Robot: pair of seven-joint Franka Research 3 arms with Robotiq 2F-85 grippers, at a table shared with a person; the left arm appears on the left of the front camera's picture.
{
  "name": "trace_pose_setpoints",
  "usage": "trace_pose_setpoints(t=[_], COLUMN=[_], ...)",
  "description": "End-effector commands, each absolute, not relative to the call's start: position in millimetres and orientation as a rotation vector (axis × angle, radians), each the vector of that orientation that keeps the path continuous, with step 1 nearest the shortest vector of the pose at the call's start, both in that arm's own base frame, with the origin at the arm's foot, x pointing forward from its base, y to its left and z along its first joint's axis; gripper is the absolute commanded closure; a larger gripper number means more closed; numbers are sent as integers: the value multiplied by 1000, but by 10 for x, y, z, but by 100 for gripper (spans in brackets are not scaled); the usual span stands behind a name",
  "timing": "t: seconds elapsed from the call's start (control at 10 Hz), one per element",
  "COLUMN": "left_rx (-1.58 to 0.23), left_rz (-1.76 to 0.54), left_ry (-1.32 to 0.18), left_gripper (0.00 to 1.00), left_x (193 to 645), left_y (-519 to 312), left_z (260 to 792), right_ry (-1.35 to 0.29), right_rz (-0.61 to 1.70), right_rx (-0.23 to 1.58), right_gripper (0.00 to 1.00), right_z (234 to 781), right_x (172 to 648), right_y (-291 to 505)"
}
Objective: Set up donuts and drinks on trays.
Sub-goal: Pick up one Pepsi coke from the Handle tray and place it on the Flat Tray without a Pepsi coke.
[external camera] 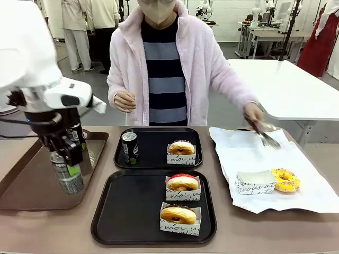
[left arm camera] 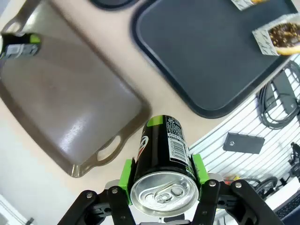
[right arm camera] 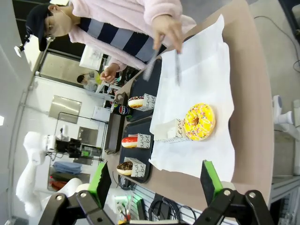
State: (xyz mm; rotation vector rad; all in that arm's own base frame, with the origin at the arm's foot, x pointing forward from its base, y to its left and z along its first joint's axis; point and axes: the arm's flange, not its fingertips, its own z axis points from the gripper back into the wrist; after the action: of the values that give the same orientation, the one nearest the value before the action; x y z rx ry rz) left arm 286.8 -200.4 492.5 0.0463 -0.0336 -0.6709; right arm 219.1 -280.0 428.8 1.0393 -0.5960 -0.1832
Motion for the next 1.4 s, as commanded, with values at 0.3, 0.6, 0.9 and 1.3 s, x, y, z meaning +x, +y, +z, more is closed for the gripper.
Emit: trace_pose_setpoints(t=[0.3, 0.6, 0.9, 1.3], left_rx=[65, 65, 61, -77], left_rz=[-711, -711, -698, -667], left_ry=[-31, -31, -22, -53], left_gripper=[42, 42, 42, 42], left_x=[2821, 2821, 2857, 3073], left_y=[-2304, -2304, -2344, -2870], left_z=[4810, 4810, 4794, 4524], right_ry=[-624, -624, -624, -624], right_rz=[-172, -172, -172, -172], right_rx=[1054, 1054, 1054, 1054], right_gripper=[0, 0, 0, 0], right_z=[4290, 4290, 4290, 4290], right_x=[2203, 2203, 2203, 2203], right_y=[-2821, -2821, -2821, -2821])
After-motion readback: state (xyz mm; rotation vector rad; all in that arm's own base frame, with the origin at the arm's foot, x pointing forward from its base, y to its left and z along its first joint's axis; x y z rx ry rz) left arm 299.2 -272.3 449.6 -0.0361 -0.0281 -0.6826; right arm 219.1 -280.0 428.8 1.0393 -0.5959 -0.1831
